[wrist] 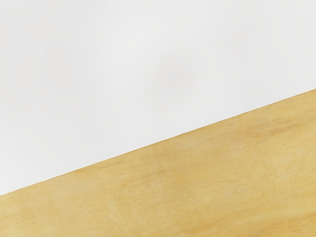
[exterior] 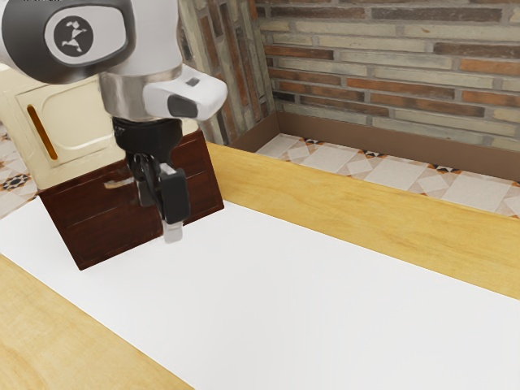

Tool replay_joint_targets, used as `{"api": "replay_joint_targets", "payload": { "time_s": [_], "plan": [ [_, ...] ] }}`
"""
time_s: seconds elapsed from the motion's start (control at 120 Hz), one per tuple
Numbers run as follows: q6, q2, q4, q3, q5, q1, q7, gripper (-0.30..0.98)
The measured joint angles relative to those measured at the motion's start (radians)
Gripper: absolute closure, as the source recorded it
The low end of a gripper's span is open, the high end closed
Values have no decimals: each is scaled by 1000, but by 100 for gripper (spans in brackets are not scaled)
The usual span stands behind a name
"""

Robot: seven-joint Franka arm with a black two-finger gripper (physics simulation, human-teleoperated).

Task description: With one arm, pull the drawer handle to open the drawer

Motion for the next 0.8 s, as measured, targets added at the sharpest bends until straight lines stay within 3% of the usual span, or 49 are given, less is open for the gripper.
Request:
{"api": "replay_joint_targets", "payload": {
  "time_s": [0.133,0.317,0.45,0.8],
  "plan": [
    [134,-3,-3,1,19,9,75,0],
    [208,-2,-5,12,43,7,142,0],
    [262,-6,-56,123,77,11,181,0],
    [492,92,-112,261,101,39,311,10]
  ]
}}
